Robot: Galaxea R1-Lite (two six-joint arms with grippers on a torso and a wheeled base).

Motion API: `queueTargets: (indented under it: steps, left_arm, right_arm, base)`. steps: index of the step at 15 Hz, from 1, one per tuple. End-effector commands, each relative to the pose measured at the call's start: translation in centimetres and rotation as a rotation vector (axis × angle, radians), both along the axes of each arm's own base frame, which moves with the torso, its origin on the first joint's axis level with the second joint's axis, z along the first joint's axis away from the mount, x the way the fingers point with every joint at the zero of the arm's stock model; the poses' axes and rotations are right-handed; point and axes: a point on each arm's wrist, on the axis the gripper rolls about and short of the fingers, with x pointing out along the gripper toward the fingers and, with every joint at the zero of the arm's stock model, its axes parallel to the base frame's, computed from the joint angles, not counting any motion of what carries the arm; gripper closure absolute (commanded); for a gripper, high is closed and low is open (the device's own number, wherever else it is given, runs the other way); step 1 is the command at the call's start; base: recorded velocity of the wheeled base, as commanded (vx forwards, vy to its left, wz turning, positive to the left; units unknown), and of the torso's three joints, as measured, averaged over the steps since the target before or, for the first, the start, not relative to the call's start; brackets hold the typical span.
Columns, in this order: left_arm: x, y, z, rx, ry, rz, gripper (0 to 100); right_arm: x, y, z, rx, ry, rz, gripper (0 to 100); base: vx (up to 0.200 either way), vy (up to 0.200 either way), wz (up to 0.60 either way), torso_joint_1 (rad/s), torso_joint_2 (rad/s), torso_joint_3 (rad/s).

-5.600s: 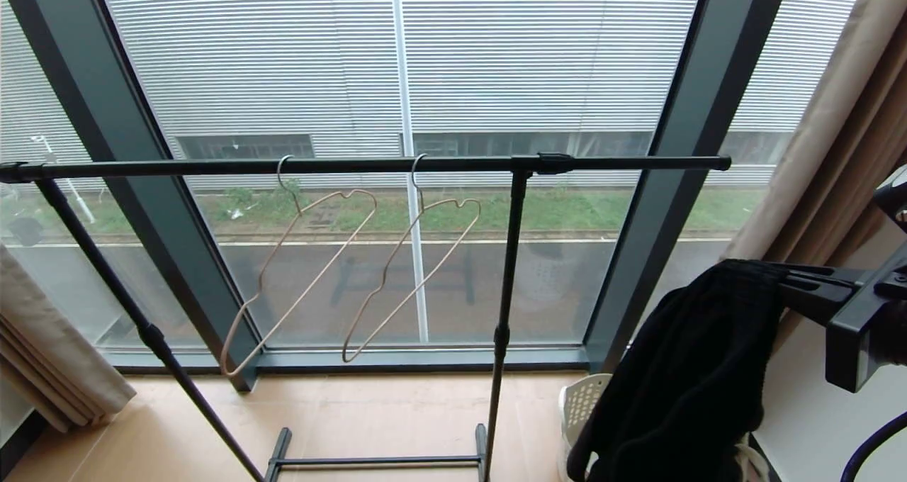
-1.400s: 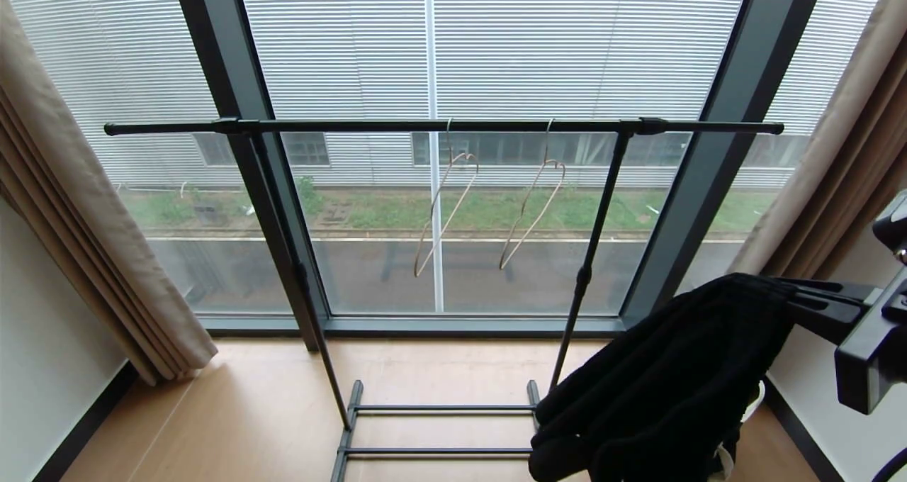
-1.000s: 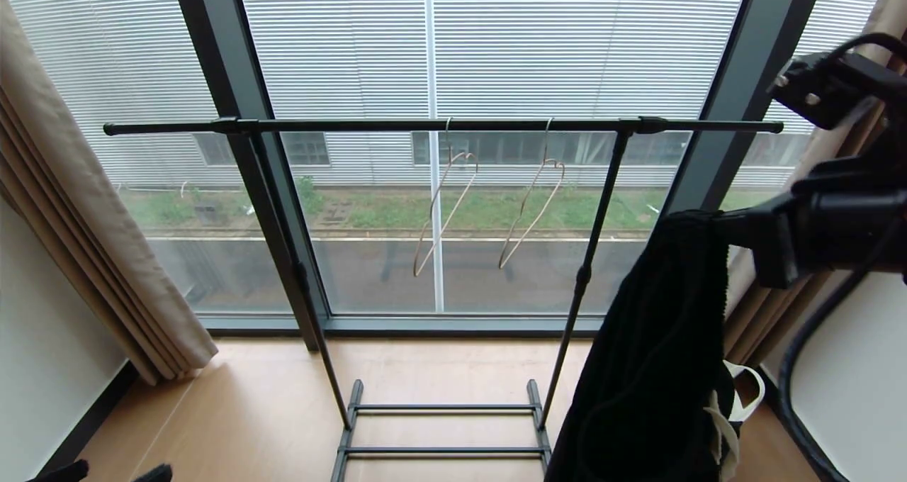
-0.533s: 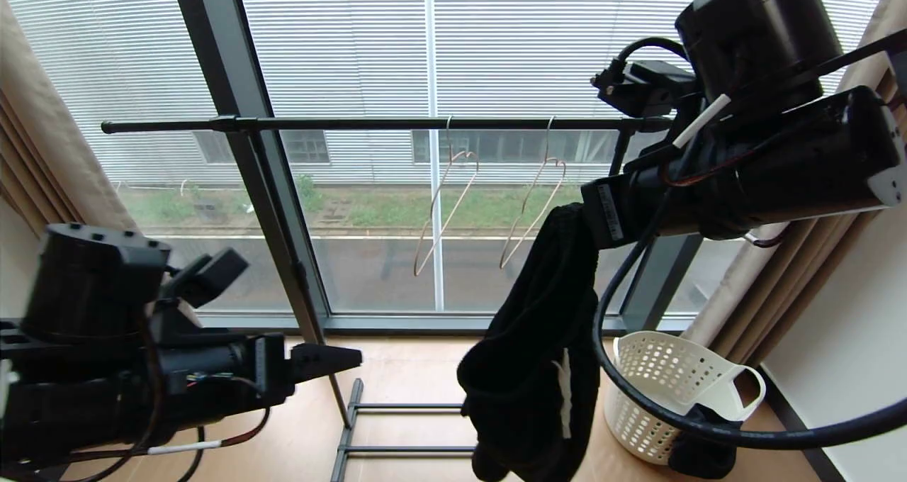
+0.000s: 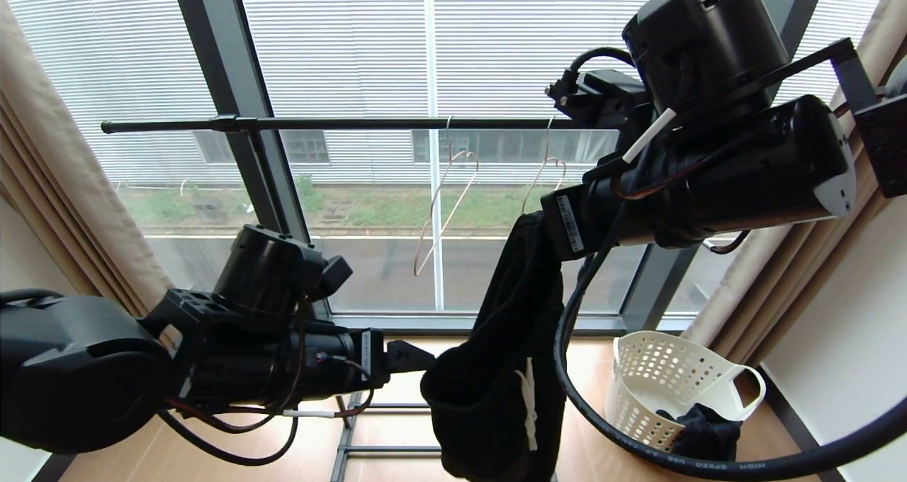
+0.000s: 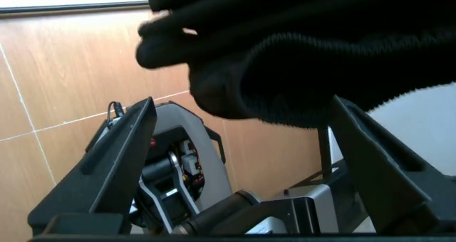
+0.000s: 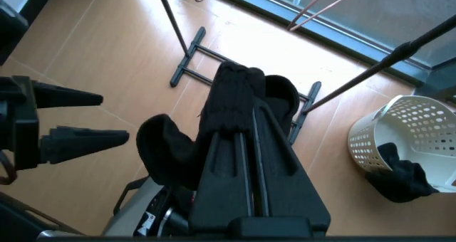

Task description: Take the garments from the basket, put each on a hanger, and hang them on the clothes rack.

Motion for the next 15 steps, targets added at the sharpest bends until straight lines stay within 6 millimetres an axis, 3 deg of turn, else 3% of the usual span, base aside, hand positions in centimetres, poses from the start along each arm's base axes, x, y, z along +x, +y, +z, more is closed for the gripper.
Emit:
queueTargets:
  steps: [1,10,15]
  left_arm:
    - [0.8,-1.1,-1.5,0.026,0.040,-0.015,0]
    - [-0.2,-2.9,-1.9,0.036,0.046,-0.085,0]
    - [0.7,-3.3,-3.9,0.102,0.064,-0.041,0]
  right_arm:
    - [-0.4,0.2,0.2,0.005,-0.005,0.015,100]
    - [-2.2,-0.5,1.8,0.036,-0.039,0.038,100]
    - [-2.7,-0.7,2.3,0.051,-0.051,0.044,100]
  base:
    - [0.000,0.000,0.00,0.000,0.00,0.000]
    - [0.000,0.000,0.00,0.000,0.00,0.000]
    - [0.000,0.000,0.00,0.000,0.00,0.000]
